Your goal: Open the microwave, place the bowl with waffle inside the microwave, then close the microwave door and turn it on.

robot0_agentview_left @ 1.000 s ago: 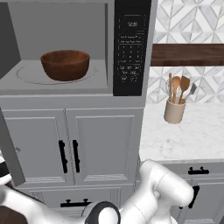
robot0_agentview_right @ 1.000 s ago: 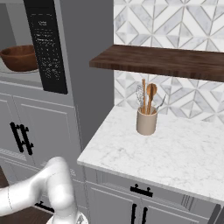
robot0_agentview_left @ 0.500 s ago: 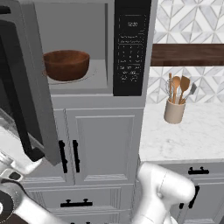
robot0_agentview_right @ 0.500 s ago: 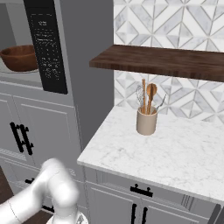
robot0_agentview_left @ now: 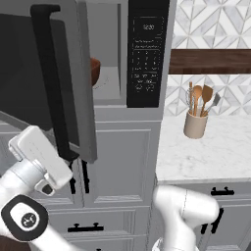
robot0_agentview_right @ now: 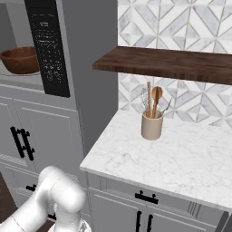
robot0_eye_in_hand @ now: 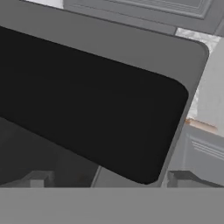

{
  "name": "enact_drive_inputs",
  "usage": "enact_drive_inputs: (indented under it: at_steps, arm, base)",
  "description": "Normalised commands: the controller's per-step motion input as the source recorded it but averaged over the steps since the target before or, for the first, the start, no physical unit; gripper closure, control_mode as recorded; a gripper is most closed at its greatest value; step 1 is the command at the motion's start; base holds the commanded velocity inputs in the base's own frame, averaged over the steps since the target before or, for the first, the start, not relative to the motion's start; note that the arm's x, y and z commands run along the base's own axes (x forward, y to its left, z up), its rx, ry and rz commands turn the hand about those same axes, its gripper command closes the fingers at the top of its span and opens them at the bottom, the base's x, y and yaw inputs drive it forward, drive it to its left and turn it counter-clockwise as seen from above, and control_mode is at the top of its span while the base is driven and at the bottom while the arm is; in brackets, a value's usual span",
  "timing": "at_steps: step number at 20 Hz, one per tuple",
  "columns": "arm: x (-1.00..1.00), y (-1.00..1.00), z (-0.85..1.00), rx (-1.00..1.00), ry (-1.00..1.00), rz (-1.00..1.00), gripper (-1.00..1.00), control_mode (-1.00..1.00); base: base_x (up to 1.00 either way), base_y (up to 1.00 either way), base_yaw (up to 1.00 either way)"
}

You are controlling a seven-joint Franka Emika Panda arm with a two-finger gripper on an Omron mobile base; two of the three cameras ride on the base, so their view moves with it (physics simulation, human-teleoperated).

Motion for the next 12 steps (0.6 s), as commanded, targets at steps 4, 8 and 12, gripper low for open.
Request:
enact_drive_inputs:
  at_steps: [4, 8, 12]
  arm:
    - [0.19, -0.22, 0.34, 0.23, 0.22, 0.01, -1.00, -1.00]
    - [0.22, -0.28, 0.30, 0.27, 0.23, 0.01, -1.00, -1.00]
    - [0.14, -0.15, 0.29, 0.27, 0.28, 0.00, -1.00, -1.00]
  base:
    - [0.00, 0.00, 0.00]
    - [0.00, 0.00, 0.00]
    - [0.00, 0.00, 0.00]
